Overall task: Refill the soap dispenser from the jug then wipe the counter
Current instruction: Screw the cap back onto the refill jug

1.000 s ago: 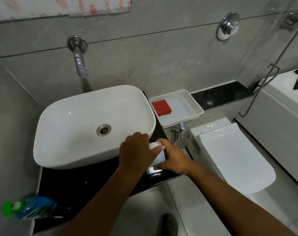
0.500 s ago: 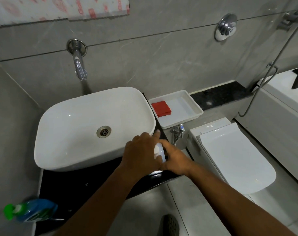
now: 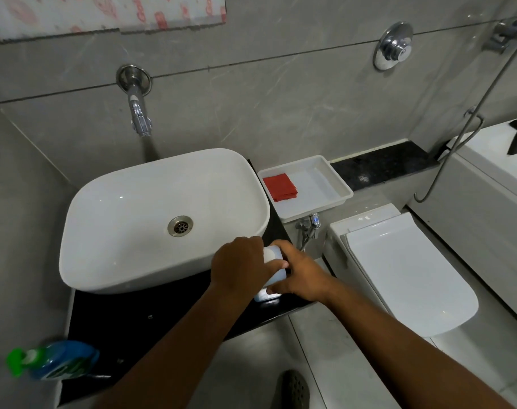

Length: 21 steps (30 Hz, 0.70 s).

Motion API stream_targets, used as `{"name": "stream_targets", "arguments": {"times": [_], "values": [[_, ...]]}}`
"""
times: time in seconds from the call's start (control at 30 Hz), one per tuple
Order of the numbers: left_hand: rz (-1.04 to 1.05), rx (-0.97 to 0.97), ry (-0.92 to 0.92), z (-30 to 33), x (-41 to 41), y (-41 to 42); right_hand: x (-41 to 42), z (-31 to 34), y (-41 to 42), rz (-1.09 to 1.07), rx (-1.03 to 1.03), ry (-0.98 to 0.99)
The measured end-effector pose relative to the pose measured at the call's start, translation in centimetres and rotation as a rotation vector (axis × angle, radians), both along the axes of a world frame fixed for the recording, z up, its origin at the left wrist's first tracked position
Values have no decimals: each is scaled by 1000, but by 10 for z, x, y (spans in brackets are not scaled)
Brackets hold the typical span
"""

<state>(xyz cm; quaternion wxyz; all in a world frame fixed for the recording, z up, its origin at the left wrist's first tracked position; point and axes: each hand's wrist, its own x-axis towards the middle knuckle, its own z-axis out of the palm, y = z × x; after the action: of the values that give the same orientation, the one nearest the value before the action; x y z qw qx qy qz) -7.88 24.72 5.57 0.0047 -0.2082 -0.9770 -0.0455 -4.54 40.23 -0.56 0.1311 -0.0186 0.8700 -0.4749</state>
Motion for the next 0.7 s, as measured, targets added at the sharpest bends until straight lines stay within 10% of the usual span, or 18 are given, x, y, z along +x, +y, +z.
{"name": "stream_targets", "arguments": {"times": [0.43,0.7], "values": [[-378,-2,-251,19,-19,-7,-1,-1,4,10,-49,-21],[-182,208,-156,15,8,-37,23,11,14,-191,-80,59]]}}
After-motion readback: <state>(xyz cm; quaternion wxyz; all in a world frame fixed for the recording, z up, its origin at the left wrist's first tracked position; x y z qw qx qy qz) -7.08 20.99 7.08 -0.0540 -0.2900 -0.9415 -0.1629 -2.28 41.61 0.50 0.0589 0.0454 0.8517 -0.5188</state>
